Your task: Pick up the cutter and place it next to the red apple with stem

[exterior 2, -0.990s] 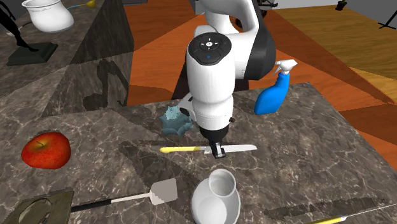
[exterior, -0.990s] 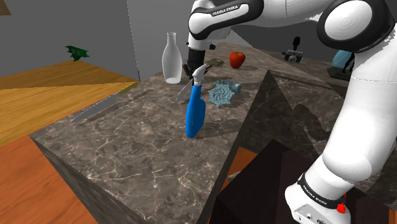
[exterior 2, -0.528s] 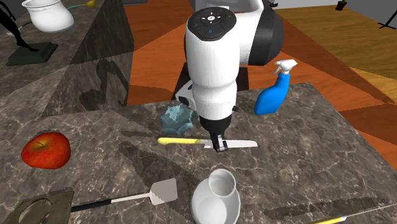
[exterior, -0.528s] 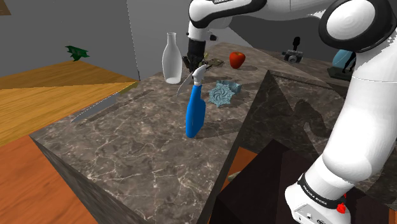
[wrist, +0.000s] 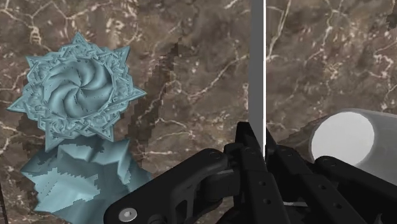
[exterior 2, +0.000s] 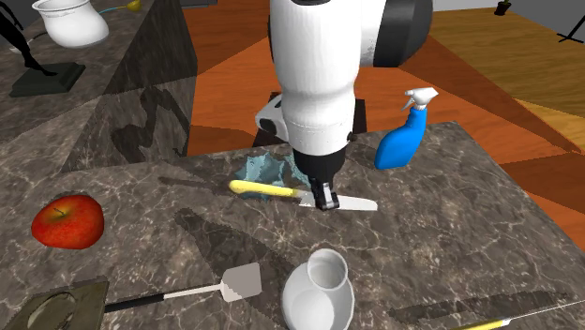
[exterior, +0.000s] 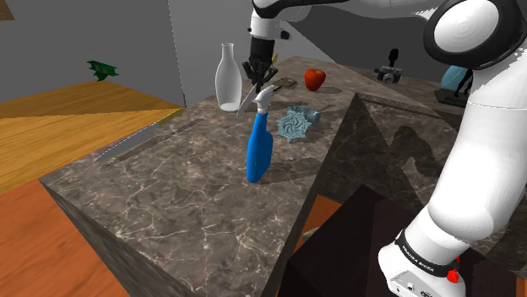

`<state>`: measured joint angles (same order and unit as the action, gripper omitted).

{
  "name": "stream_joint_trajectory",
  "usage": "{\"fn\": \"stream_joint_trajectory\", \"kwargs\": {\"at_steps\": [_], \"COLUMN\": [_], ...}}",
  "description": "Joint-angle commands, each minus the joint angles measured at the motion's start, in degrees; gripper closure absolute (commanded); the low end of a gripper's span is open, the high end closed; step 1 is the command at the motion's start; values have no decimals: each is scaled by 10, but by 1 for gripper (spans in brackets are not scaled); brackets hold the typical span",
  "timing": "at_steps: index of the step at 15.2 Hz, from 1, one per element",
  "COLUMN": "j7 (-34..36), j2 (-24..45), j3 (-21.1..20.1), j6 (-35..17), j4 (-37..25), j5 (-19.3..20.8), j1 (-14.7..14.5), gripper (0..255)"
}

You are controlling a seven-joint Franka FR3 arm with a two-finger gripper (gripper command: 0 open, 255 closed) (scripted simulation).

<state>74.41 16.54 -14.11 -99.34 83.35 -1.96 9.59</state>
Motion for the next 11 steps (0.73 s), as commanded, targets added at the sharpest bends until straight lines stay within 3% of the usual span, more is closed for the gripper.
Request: {"fn": "stream_joint_trajectory", "kwargs": {"at_steps": [1, 11], "j7": [1, 9], "j2": [1, 19], "j3": [0, -1], "j6": [16, 101], "j4": [-17, -120], "j5": [0, 5], "j1": [0, -6], "gripper": [255, 255]}}
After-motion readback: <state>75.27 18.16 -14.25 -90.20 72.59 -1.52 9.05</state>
